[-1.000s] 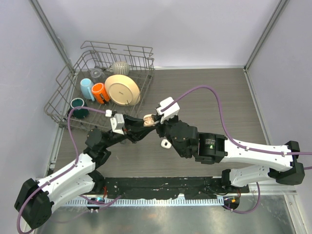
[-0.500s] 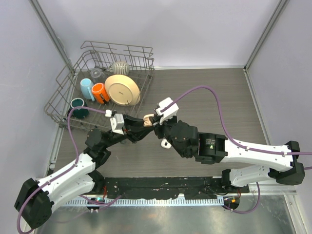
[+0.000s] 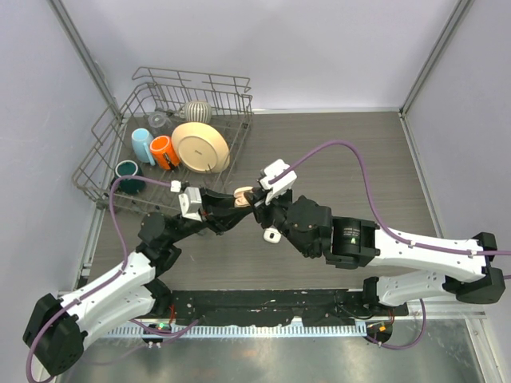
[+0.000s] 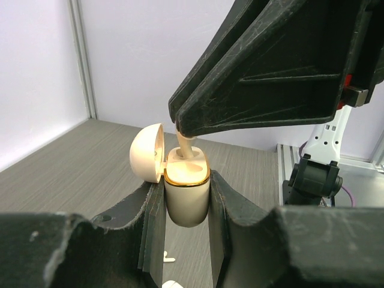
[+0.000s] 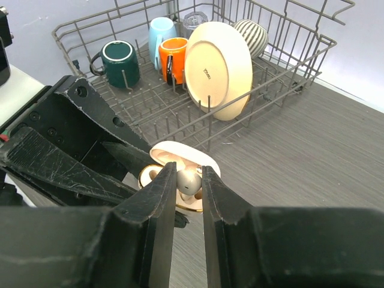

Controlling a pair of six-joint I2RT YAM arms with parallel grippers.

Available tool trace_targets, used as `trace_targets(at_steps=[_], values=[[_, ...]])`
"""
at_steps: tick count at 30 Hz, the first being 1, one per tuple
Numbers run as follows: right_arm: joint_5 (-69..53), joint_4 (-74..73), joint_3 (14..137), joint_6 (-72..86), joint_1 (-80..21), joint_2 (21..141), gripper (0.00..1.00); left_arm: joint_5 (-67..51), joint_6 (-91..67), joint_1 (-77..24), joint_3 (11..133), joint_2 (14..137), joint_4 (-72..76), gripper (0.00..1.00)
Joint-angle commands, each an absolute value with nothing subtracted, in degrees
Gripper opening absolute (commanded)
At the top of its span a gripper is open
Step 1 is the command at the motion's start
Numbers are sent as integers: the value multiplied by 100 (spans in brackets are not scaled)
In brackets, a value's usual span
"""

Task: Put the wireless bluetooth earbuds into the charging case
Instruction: Place the earbud in the charging case.

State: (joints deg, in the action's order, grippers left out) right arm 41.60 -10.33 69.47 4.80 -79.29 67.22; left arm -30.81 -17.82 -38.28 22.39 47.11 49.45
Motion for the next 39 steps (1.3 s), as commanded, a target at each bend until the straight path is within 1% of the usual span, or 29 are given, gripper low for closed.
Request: trace_targets(at_steps=[1, 8, 20, 29, 39], values=[[3604, -1160, 6882, 668, -7980, 6548, 1, -2681, -1740, -3823, 2356, 4579, 5537, 0], [3805, -889, 6934, 642, -7980, 6381, 1, -3085, -1503, -3814, 2171, 4474, 5809, 0], [3999, -650, 7225, 387, -7980, 6337, 1, -3305, -686, -3823, 1881, 4210, 5626, 0], [3929, -756, 7330, 343, -8016, 6521, 1, -3261, -659, -3823, 2004, 4263, 5458, 0], [4069, -870, 7277, 167, -8068, 6645, 1, -3032, -1037, -3823, 2171, 4236, 5440, 0]])
